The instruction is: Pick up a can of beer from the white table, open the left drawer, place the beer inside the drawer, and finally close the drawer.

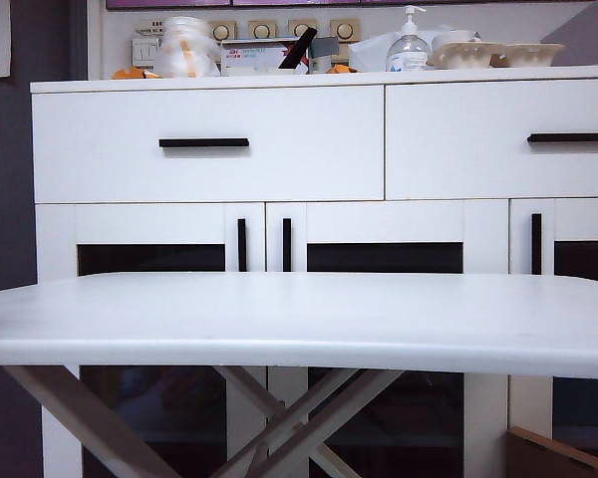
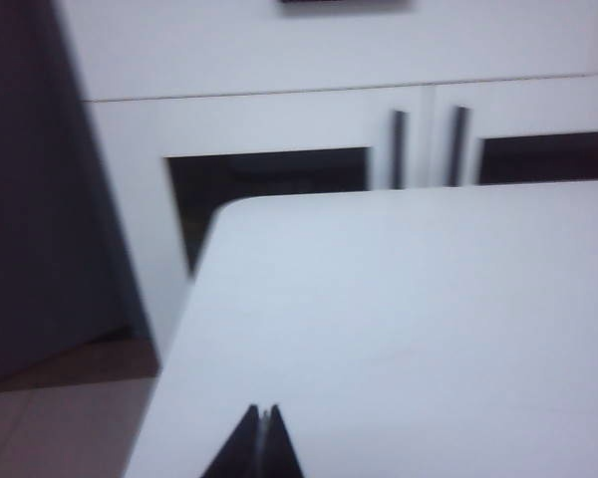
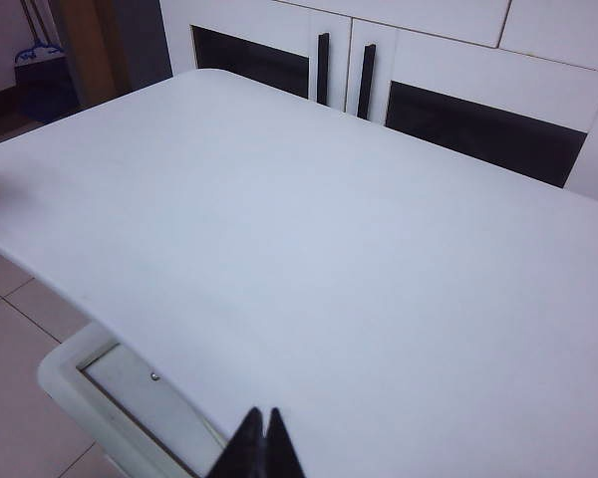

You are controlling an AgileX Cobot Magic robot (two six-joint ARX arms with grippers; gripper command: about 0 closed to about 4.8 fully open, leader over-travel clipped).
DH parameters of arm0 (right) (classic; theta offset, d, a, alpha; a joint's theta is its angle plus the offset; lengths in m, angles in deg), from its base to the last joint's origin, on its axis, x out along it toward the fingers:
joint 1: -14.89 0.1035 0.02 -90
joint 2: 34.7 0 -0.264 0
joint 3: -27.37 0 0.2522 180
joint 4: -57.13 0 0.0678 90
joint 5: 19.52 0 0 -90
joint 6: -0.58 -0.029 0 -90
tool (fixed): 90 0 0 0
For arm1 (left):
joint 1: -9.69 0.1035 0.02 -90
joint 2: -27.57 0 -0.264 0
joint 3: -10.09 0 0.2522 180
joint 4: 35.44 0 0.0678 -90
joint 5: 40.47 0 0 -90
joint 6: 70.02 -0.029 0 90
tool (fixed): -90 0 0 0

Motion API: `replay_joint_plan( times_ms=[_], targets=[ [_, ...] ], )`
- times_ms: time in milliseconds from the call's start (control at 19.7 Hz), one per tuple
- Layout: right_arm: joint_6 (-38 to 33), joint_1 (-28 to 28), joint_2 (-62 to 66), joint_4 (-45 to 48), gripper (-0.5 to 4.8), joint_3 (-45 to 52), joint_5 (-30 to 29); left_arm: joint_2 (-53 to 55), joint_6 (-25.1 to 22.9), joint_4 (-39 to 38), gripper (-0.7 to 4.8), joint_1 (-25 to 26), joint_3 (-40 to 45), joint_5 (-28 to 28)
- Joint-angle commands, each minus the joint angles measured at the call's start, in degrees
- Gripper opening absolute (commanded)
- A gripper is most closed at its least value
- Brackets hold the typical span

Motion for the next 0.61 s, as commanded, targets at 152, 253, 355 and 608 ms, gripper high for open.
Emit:
replay_joint_plan(
  times_ms=[152, 253, 355, 608],
  targets=[
    [-0.2, -0.02, -0.02, 0.98, -0.05, -0.24, 0.04, 0.02, -0.28, -3.34, -0.06, 2.08, 0.42, 5.38],
    [-0.2, 0.0, -0.02, 0.98, -0.05, -0.24, 0.0, 0.02, -0.2, -5.27, -0.06, 1.66, 0.42, 6.14],
    [-0.2, 0.0, -0.02, 0.98, -0.05, -0.24, 0.02, 0.02, 0.44, -5.09, -0.06, 1.18, 0.42, 5.09],
    [-0.2, 0.0, -0.02, 0.98, -0.05, -0.24, 0.02, 0.02, 0.42, -5.18, -0.04, -2.05, 0.42, 5.07]
  ],
)
